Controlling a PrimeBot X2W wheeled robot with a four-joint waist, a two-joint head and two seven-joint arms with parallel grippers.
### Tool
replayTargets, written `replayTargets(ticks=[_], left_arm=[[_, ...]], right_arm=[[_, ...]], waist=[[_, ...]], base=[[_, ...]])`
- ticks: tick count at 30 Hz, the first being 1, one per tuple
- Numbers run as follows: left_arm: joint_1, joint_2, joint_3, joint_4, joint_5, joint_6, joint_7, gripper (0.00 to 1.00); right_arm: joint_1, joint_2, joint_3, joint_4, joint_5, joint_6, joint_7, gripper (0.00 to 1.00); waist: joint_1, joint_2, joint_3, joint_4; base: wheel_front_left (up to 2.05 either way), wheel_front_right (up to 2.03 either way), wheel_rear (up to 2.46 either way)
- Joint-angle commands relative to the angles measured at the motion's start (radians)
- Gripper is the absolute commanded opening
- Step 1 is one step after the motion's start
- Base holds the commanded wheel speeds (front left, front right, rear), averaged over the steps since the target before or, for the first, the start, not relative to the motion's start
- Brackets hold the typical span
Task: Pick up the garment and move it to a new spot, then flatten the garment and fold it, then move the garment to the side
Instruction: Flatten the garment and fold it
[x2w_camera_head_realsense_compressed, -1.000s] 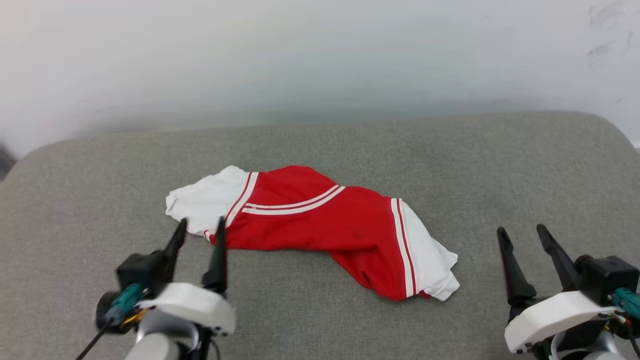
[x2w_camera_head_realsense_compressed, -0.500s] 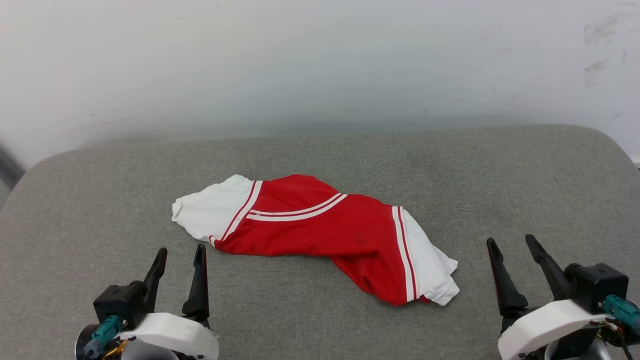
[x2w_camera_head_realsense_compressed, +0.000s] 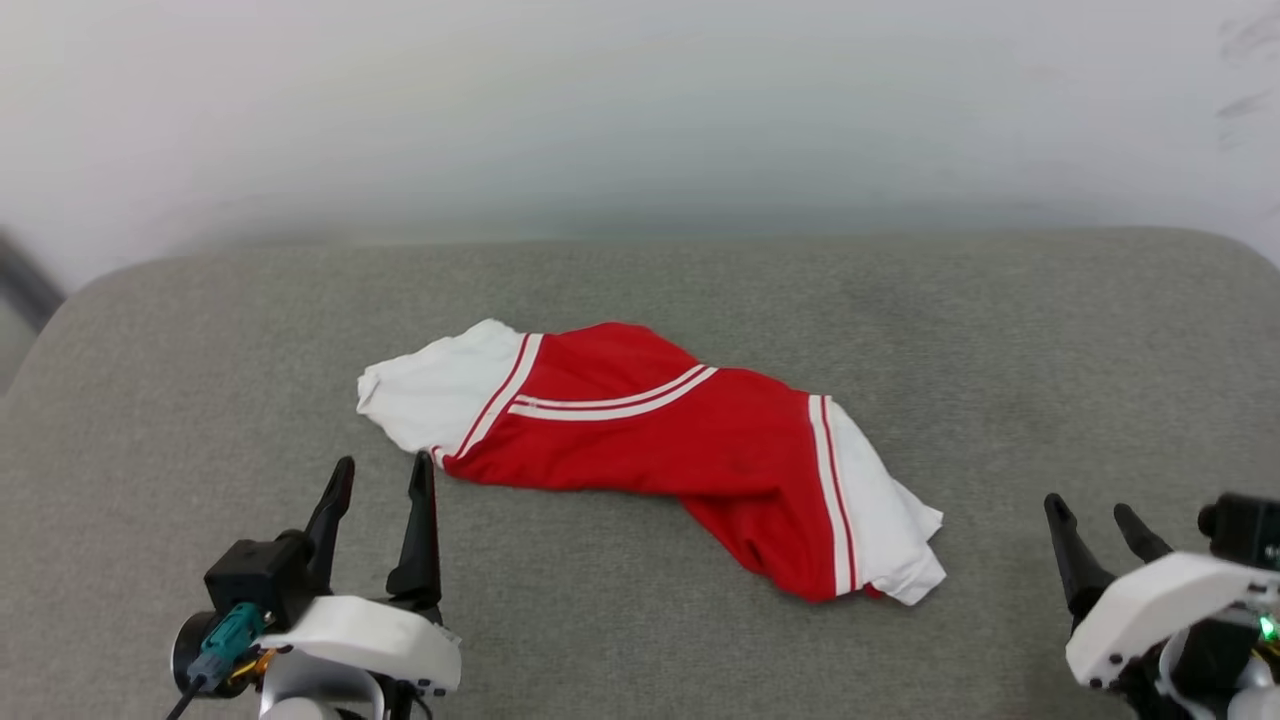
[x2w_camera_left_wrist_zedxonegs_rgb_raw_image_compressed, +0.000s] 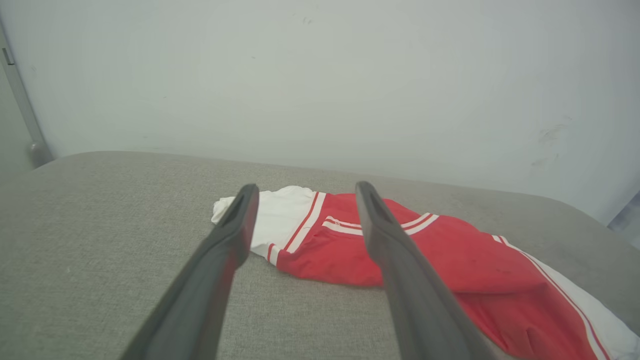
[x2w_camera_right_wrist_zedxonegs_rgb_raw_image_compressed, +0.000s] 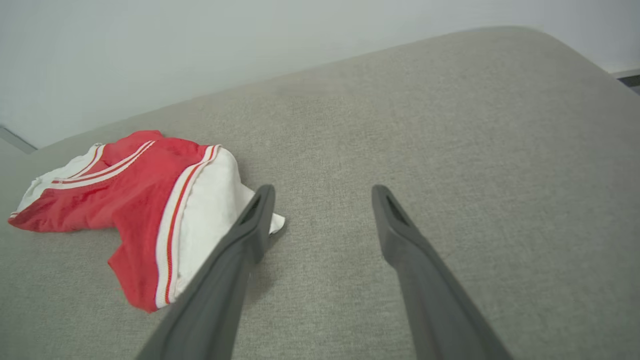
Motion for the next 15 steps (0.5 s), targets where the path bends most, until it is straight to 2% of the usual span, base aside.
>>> replayTargets(ticks=[1,4,7,11,15], left_arm=[[-0.017,-0.003,-0.001,-0.003,0.006,-0.002,-0.002,1.00],[-0.041,-0.020,-0.004,-0.005,0.020,-0.010,-0.002,1.00],[-0.060,-0.033,0.001,-0.006,0.035,-0.021,-0.002,1.00],[-0.088,-0.061,0.005,-0.004,0.053,-0.039,-0.002,1.00],[-0.107,-0.085,0.019,0.004,0.072,-0.056,-0.002,1.00]], right_arm=[[-0.033,0.001,-0.012,0.015,0.011,0.000,0.029,1.00],[-0.107,-0.041,-0.027,0.087,0.031,0.000,0.165,1.00],[-0.176,-0.092,0.016,0.158,0.058,0.000,0.308,1.00],[-0.258,-0.161,0.102,0.231,0.100,0.000,0.411,1.00],[-0.323,-0.188,0.177,0.307,0.139,0.000,0.473,1.00]], waist=[[0.0000,0.0000,0.026,0.026],[0.0000,0.0000,0.055,0.058],[0.0000,0.0000,0.080,0.085],[0.0000,0.0000,0.119,0.122],[0.0000,0.0000,0.156,0.149]], base=[[0.00,0.00,0.00],[0.00,0.00,0.00],[0.00,0.00,0.00],[0.00,0.00,0.00],[0.00,0.00,0.00]])
